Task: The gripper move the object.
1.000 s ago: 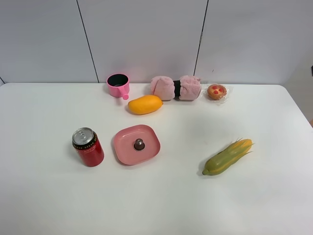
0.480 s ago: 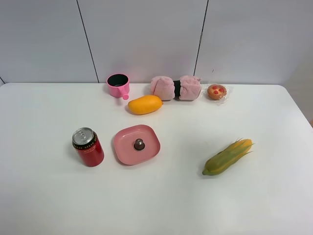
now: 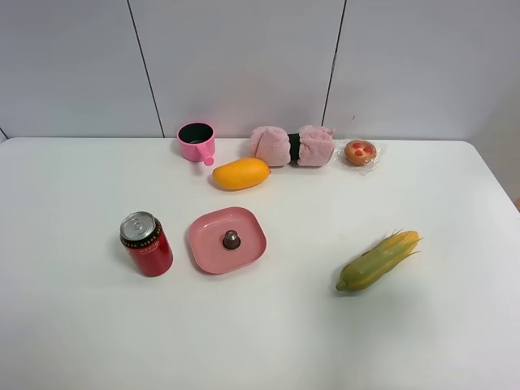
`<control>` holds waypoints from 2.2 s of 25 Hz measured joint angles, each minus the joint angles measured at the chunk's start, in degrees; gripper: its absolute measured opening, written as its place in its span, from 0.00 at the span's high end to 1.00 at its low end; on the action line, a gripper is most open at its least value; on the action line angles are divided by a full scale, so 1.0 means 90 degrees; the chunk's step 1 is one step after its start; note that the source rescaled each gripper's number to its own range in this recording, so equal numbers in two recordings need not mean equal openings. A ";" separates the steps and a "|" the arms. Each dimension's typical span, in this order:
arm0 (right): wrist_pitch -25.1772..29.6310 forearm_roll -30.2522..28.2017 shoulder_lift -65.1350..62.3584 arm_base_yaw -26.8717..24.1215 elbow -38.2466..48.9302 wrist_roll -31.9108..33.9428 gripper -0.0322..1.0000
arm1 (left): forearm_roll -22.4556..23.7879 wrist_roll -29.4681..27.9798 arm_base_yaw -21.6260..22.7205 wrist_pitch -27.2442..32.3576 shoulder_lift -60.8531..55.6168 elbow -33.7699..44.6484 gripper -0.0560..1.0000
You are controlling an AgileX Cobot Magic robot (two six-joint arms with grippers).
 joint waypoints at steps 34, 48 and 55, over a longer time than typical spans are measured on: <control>0.0828 -0.0194 -0.2545 0.1418 0.0956 0.1098 0.01 | 0.0000 0.0000 0.0000 0.0000 0.0000 0.0000 0.00; 0.0832 -0.0189 -0.2545 0.0918 0.0956 0.1101 0.01 | 0.0000 0.0000 0.0000 0.0000 0.0000 0.0000 0.00; 0.0832 -0.0189 -0.2545 0.0918 0.0956 0.1101 0.01 | 0.0000 0.0000 0.0000 0.0000 0.0000 0.0000 0.00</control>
